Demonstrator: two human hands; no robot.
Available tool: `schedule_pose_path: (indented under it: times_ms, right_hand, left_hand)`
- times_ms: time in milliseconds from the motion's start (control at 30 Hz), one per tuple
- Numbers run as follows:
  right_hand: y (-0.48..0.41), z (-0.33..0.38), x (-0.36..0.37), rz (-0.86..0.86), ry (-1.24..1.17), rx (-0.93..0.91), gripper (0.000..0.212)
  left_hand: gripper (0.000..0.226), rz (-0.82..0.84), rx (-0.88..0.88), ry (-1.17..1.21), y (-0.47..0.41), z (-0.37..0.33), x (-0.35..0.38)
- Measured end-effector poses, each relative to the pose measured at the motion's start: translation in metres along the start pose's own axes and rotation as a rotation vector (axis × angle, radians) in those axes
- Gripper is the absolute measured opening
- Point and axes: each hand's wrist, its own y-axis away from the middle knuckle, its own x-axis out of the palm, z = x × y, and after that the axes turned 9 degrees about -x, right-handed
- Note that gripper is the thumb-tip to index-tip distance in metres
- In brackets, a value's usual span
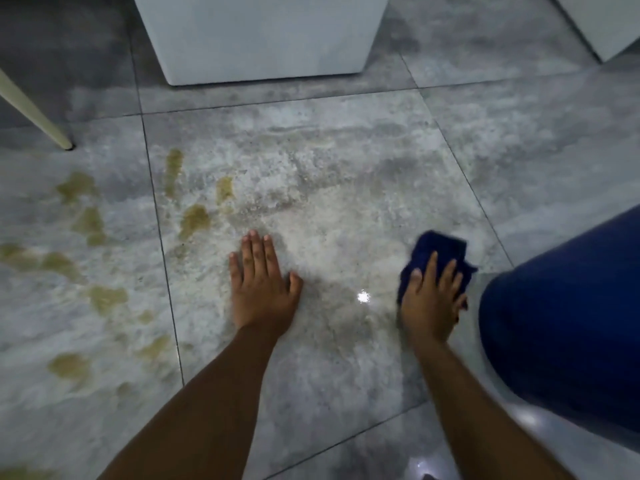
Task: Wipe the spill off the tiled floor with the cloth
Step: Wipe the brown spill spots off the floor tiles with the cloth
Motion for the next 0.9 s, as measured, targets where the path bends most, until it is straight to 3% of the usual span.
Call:
schedule_pose_path:
  times_ms: [133, 233, 300, 367, 500, 567, 633, 733, 800, 900]
  right_hand:
    - [0.092, 0.04, 0.014, 0.029, 0.032, -0.232, 0.056]
    - [0.053, 0.06, 0.006, 0.023, 0.017, -0.406, 0.054]
    - [-0.005, 0.048, -0.009, 0.022, 0.025, -0.313, 0.053]
    - [-0.046, 0.018, -0.019, 0.029, 0.006, -0.097, 0.055]
    - [0.004, -0.018, -0.008, -0.028, -0.057, 0.165, 0.055]
    - [0.071, 0.001, 0.007, -0.045, -0.035, 0.131, 0.056]
    - [0.118, 0.031, 0.014, -0.03, -0.005, -0.067, 0.058]
    - [0.104, 0.064, 0.013, -0.005, 0.003, -0.317, 0.057]
    - [0.068, 0.063, 0.01, -0.011, 0.017, -0.341, 0.056]
    - [0.045, 0.027, 0.009, -0.04, 0.02, -0.199, 0.056]
  left_hand:
    - [0.078, -0.002, -0.019, 0.022, 0.001, 0.003, -0.006]
    - [0.078, 0.029, -0.017, 0.007, 0.008, 0.004, -0.009]
    - [0.077, 0.02, -0.014, 0.005, 0.008, 0.0, -0.011]
    - [0.077, 0.007, -0.008, 0.007, 0.005, -0.004, -0.011]
    - [0.079, 0.009, 0.009, -0.018, 0.005, -0.002, -0.007]
    - [0.079, 0.008, 0.016, -0.009, 0.005, -0.001, -0.005]
    - [0.077, 0.02, 0.004, -0.01, 0.003, -0.007, -0.007]
    - [0.075, 0.04, -0.003, -0.025, -0.002, -0.014, -0.013]
    - [0.075, 0.051, -0.006, -0.038, 0.001, -0.011, -0.014]
    - [0.077, 0.065, -0.02, -0.028, 0.01, -0.001, -0.009]
